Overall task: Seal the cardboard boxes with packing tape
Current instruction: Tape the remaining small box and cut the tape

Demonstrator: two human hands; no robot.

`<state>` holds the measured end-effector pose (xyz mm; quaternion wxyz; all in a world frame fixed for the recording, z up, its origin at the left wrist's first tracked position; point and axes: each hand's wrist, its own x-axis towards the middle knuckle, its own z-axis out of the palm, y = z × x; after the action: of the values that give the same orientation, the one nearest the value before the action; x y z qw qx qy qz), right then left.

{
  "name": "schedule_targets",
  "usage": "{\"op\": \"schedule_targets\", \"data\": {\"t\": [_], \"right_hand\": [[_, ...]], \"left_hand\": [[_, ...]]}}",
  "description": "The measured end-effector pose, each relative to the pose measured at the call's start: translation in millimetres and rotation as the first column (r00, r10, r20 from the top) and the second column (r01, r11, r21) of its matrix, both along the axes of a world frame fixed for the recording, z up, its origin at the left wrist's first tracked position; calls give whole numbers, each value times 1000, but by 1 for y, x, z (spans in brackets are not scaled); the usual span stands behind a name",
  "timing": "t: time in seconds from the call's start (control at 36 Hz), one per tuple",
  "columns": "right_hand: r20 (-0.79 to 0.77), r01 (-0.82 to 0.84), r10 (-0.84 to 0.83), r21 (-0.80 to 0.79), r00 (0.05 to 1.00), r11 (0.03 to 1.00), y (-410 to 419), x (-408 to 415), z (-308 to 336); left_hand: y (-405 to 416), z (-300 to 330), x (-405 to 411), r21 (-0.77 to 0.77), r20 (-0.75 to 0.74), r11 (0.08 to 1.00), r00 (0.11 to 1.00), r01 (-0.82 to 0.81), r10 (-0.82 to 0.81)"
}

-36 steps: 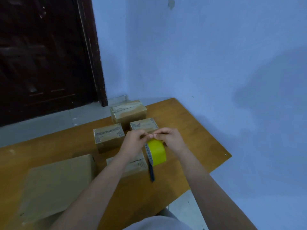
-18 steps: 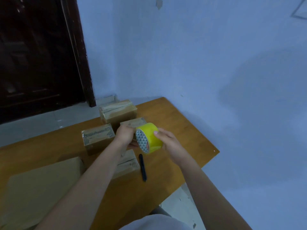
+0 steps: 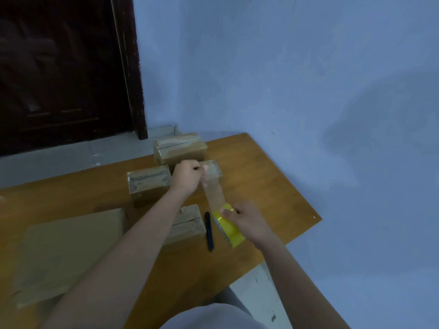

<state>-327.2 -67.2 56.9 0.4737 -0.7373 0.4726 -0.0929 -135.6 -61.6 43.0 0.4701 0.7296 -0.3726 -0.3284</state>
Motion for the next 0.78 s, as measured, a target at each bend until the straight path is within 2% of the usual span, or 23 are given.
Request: {"op": "schedule_targets", "data": {"t": [0.06,0.14,0.22,0.33,0.39,0.5,0.56,0.67,0.78], "right_hand": [[13,-30,30,19,999,999,3,-7,-6],[73,-62,52,139,996,988,9,-15,-15],[78,-59,43,220,996,974,14,-18,-22],[73,1,-19,237,997,971,19,-16,-30],[37,14,-22,219,999,976,19,-14,-30],[-139,24,-10,105,990,994,20,-8,-43],[-144,37,-24,87,989,996,23,-8,-48],[-53,80,-74,125,996,989,19,-10,-43],[-127,26,-13,100,992,995,20,-7,-54]], "left_hand": [[2,-5,2,10,-53,1000,998,17,-17],[5,-20,4,28,-77,1000,997,1,1],[8,-33,-1,90,48,996,999,-11,6],[13,-44,-11,117,193,993,981,-28,5],[15,-49,-14,140,217,989,976,-51,19],[13,-60,-15,150,252,984,966,-99,59],[8,-64,-10,155,249,986,969,-53,13],[5,-72,0,125,215,992,976,-6,-21],[12,-90,-4,165,182,984,983,-62,31]]}}
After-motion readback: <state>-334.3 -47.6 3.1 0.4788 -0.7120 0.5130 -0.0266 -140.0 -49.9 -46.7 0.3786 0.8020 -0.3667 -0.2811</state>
